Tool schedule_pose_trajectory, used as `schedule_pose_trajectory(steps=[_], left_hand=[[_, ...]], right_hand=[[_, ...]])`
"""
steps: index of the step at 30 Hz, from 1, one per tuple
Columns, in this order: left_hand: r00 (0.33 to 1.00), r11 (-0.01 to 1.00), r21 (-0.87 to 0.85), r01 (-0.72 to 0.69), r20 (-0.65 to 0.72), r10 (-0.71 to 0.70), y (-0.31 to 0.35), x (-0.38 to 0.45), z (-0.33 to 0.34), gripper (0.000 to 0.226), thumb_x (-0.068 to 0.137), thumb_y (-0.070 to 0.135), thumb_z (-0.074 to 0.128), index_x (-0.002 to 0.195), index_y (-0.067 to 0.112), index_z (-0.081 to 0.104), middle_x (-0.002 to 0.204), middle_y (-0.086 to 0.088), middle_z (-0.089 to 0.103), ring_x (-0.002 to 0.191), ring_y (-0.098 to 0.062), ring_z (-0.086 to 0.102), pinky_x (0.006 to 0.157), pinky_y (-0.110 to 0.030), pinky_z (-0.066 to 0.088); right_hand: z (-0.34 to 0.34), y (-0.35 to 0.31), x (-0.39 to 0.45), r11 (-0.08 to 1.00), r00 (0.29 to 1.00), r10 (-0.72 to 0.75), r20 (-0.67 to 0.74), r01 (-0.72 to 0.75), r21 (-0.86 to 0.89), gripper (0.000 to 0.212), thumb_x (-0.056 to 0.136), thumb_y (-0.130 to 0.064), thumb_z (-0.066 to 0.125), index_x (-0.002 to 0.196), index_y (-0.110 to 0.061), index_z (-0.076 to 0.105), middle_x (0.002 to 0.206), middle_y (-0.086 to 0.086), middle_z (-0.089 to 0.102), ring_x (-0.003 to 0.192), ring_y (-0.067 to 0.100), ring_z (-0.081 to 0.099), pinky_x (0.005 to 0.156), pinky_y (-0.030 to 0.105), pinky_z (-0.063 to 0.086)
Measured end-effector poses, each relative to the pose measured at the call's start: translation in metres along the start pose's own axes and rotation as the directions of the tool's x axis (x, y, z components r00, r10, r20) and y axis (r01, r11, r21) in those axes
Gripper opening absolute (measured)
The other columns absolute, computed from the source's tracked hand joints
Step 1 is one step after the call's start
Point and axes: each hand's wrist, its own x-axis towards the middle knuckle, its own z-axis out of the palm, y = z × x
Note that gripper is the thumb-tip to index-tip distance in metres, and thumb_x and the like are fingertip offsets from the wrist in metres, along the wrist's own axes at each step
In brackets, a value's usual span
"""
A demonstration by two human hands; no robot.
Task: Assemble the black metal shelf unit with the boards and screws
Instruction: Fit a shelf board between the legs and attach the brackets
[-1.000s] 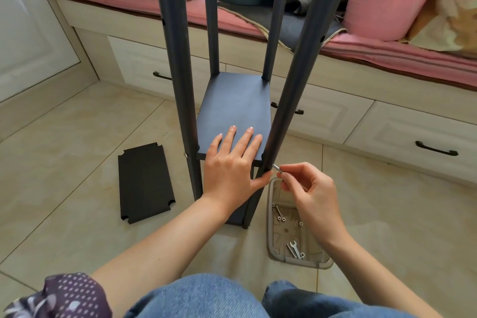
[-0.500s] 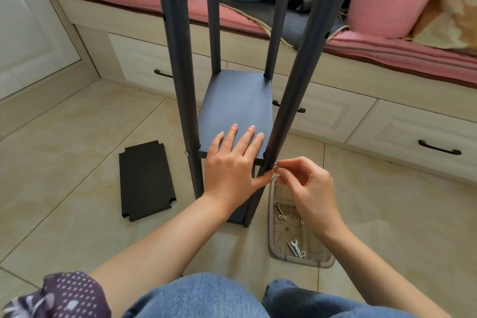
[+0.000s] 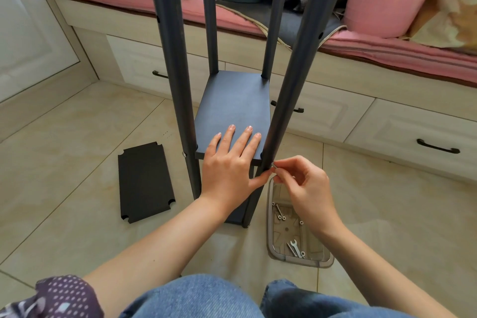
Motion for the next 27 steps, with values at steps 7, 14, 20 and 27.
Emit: schedule_pose_trajectory(steps=[7, 14, 20, 27], left_hand=[[1.000, 1.000, -0.009, 0.013, 0.010, -0.013, 0.001, 0.000, -0.002, 0.078, 0.086, 0.073, 0.054, 0.141, 0.019, 0.059, 0.147, -0.003, 0.054, 0.139, -0.031, 0.048, 0.113, -0.050, 0.038], [0.999, 1.000, -0.024, 0.020, 0.036, -0.019, 0.001, 0.001, -0.003, 0.077, 0.087, 0.073, 0.051, 0.142, 0.020, 0.057, 0.148, -0.003, 0.053, 0.140, -0.031, 0.047, 0.113, -0.050, 0.037], [0.999, 1.000, -0.029, 0.012, 0.042, -0.011, 0.001, 0.001, -0.002, 0.077, 0.087, 0.073, 0.052, 0.143, 0.020, 0.057, 0.149, -0.003, 0.053, 0.141, -0.031, 0.046, 0.114, -0.049, 0.036], [0.999, 0.999, -0.038, 0.013, 0.049, -0.011, 0.002, 0.001, -0.004, 0.077, 0.087, 0.073, 0.053, 0.142, 0.019, 0.057, 0.148, -0.003, 0.053, 0.140, -0.031, 0.047, 0.114, -0.050, 0.037]], right_hand=[[-0.002, -0.001, 0.006, 0.998, 0.998, 0.059, -0.018, -0.058, 0.037, 0.012, 0.084, -0.010, 0.076, 0.091, -0.014, 0.068, 0.081, -0.001, 0.073, 0.076, 0.016, 0.073, 0.073, 0.038, 0.061], [-0.007, -0.003, 0.011, 0.993, 0.999, 0.001, 0.048, 0.004, -0.119, 0.004, 0.086, -0.018, 0.075, 0.085, -0.018, 0.071, 0.075, -0.009, 0.070, 0.074, 0.010, 0.070, 0.074, 0.037, 0.059], [-0.007, -0.005, 0.012, 0.983, 0.999, -0.033, 0.026, 0.037, -0.178, 0.003, 0.084, -0.019, 0.076, 0.085, -0.019, 0.073, 0.076, -0.011, 0.070, 0.074, 0.004, 0.068, 0.070, 0.023, 0.056], [-0.005, -0.005, 0.009, 0.981, 0.999, -0.037, 0.027, 0.042, -0.190, 0.005, 0.087, -0.016, 0.074, 0.091, -0.014, 0.072, 0.079, -0.009, 0.070, 0.076, 0.005, 0.068, 0.073, 0.026, 0.058]])
